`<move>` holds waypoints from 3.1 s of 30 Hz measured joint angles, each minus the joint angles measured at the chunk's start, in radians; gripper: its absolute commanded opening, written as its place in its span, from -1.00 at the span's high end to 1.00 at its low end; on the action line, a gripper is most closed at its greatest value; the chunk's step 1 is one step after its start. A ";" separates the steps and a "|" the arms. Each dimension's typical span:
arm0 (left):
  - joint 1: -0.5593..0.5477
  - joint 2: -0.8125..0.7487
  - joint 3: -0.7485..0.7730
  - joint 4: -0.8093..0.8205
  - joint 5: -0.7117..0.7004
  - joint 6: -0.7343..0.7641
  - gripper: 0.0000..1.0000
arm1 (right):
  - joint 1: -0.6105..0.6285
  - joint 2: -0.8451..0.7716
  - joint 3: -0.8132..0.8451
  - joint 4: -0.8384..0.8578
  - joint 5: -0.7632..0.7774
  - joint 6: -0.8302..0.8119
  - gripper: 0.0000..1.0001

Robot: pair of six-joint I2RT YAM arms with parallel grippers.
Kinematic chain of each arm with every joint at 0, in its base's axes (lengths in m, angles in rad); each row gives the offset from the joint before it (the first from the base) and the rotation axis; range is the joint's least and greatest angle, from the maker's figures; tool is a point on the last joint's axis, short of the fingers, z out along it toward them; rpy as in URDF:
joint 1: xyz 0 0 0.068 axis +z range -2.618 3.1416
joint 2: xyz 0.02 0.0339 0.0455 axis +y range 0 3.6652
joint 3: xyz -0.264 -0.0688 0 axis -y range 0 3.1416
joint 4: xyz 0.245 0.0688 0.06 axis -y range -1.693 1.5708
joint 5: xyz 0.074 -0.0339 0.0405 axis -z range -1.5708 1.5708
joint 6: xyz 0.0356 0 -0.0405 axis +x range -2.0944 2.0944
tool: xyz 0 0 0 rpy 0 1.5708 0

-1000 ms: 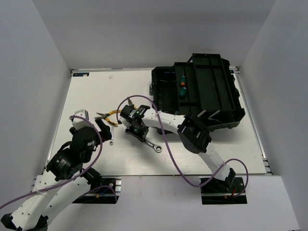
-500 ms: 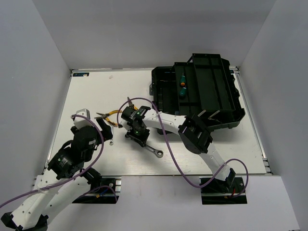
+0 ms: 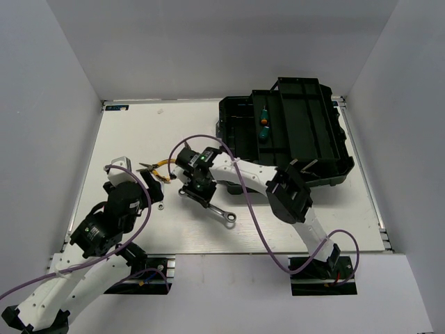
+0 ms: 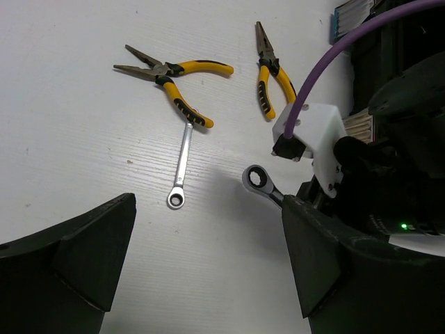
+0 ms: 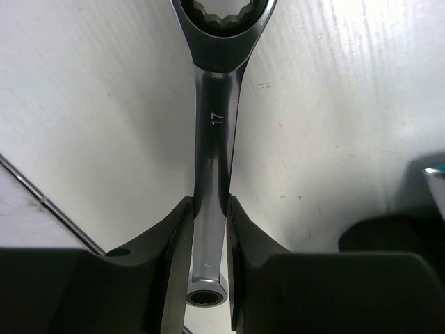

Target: Sort the tools into containers

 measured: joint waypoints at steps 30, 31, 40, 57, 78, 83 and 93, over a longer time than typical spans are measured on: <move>0.000 0.195 0.000 0.019 0.030 0.024 -0.88 | -0.151 -0.369 0.178 -0.045 0.169 -0.051 1.00; 0.002 0.233 0.000 0.020 0.036 0.027 -0.88 | -0.167 -0.383 0.178 -0.044 0.182 -0.055 1.00; 0.002 0.369 -0.003 0.051 0.101 0.049 -0.88 | -0.323 -0.534 0.178 -0.008 0.270 -0.085 1.00; 0.049 0.572 0.001 0.100 0.181 0.098 -0.98 | -0.664 -0.547 0.092 0.165 0.450 -0.089 1.00; 0.286 0.873 0.117 0.204 0.323 0.229 -0.98 | -0.792 -0.481 0.077 -0.020 0.166 -0.047 -0.26; 0.344 0.955 0.159 0.216 0.349 0.250 -0.69 | -0.793 -0.651 -0.027 0.017 0.109 -0.026 -0.26; 0.381 1.085 0.172 0.237 0.427 0.287 -0.27 | -0.795 -1.027 -0.347 0.162 -0.032 0.025 -0.26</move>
